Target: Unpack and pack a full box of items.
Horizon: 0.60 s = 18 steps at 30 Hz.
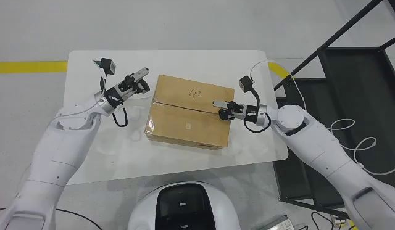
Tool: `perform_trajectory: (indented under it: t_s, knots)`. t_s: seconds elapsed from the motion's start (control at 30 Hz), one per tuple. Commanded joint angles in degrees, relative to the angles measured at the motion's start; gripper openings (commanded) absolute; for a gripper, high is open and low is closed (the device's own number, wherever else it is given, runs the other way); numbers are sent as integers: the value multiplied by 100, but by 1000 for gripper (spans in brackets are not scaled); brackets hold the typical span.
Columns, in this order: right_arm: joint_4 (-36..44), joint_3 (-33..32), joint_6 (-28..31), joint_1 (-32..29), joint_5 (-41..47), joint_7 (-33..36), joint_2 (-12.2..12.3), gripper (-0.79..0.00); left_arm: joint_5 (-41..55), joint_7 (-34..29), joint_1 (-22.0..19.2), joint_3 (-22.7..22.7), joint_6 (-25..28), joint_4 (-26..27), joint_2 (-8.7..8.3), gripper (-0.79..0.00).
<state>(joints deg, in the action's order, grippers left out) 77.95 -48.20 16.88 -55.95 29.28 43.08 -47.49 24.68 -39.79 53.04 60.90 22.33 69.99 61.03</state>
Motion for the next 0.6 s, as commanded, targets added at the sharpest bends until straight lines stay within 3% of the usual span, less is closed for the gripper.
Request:
perform_trajectory:
  t_s: [0.0,0.1,0.2,0.57]
  knots:
    - [0,0,0,0,0,0,0,0,-226,466,534,351,-249,585,-103,0]
    - [0,0,0,0,0,0,0,0,-377,950,1257,762,-515,1151,-208,0]
    - [0,0,0,0,0,0,0,0,-407,1043,1701,1028,-844,1419,-271,0]
    - [0,0,0,0,0,0,0,0,-432,969,1806,1092,-980,1507,-288,0]
